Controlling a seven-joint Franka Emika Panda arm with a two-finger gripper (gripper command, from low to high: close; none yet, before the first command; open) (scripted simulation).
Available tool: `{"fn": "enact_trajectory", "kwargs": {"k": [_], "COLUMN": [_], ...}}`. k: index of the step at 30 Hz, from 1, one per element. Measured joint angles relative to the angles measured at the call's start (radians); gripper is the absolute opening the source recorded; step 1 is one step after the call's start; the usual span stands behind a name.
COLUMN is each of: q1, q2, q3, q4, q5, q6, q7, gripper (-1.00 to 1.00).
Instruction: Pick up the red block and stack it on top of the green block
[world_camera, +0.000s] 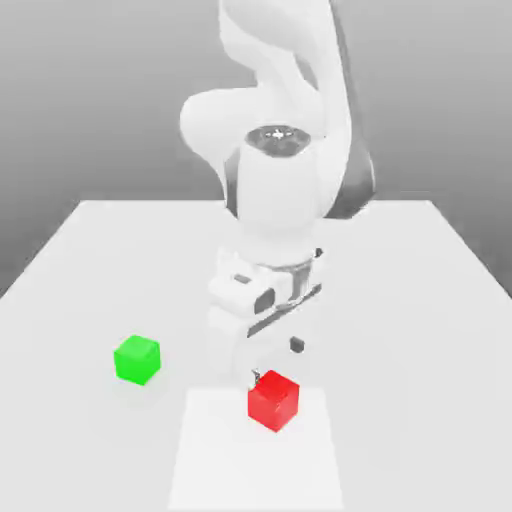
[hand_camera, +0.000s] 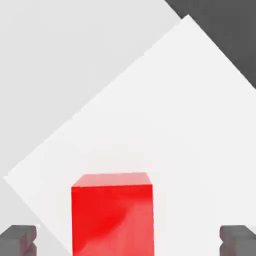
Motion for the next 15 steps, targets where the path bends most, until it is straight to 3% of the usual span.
{"fn": "enact_trajectory", "kwargs": {"k": [3,4,11,15], "q1": [-0.054,-0.075,-0.078,-0.058], "q2": [0.109,0.139,0.144,0.023], "q3": [0.071,0.096,0.099,0.056], "q4": [0.013,0.017,0.018,0.001], "q5": [0.077,0.090,0.093,0.004], "q6": [0.091,0.117,0.119,0.018], "q7": [-0.058,-0.068,-0.070,-0.007], "gripper": [0.00,-1.00,-1.00,-1.00]}}
